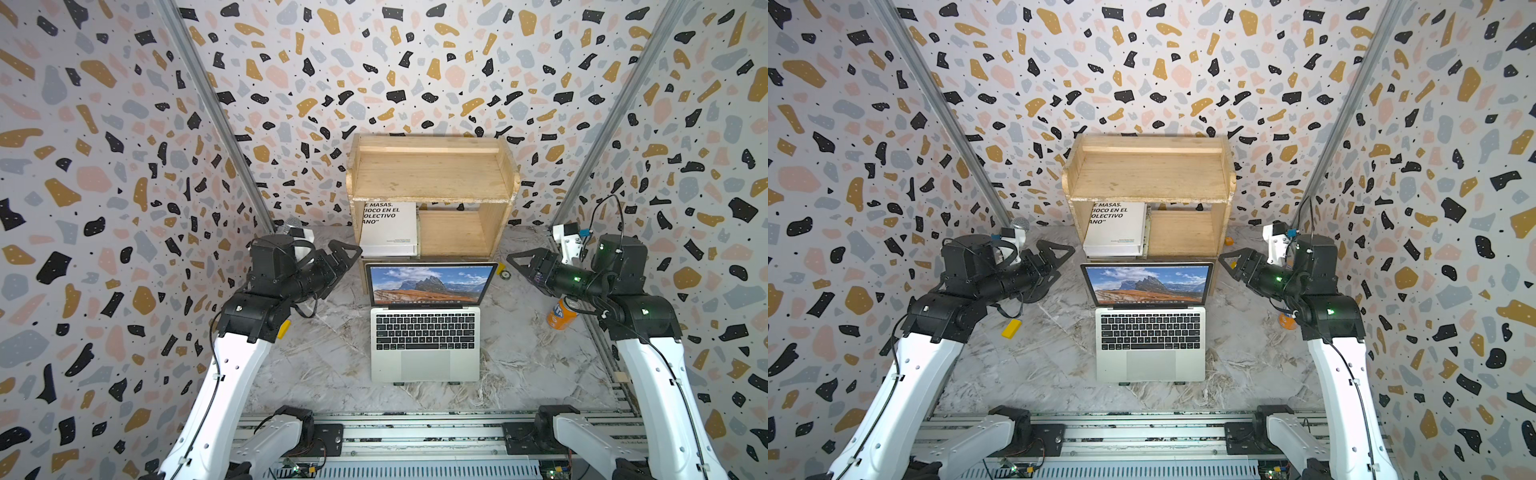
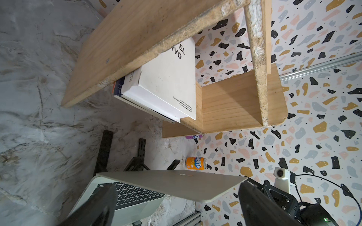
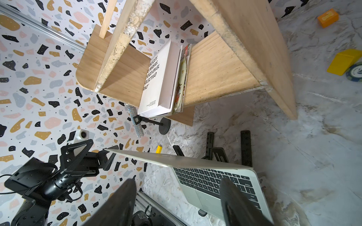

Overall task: Close the laptop lid and set it aside
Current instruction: Close the lid of the laptop.

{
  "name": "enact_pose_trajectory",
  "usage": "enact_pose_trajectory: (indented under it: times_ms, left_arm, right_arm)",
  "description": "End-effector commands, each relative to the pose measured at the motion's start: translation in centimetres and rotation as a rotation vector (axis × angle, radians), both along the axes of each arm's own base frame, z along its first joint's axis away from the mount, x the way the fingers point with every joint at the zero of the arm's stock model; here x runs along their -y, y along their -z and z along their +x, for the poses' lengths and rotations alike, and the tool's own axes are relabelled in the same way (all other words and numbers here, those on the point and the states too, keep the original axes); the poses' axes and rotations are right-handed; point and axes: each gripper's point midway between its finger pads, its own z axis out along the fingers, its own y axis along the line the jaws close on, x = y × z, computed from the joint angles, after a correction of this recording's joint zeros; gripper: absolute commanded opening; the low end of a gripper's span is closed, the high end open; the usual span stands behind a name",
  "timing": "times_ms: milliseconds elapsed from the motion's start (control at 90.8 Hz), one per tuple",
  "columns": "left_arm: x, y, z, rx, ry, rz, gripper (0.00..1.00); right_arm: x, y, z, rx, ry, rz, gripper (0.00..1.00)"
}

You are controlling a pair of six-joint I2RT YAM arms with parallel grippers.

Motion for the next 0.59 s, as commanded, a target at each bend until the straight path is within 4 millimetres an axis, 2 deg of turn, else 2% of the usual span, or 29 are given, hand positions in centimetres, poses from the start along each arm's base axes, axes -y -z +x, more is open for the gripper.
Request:
enact_pose_trajectory:
  times_ms: [0,396,584]
  left_arm:
    - [0.5,-1.5,0.4,0.065,0.014,-0.004,0.97]
    - [1.9,-0.7,1.1,0.056,0.05,0.042,0.95]
    - [2.8,0.1,1.1,0.042,0.082,0.053,0.94]
  right_arm:
    - [-0.6,-0.1,0.8,0.015,-0.007,0.001,0.72]
    - [-2.0,1.1,2.7,-0.003,-0.025,-0.081,0.74]
    - [-2.5,1.5,3.0,-0.008,-0.034,-0.093,0.74]
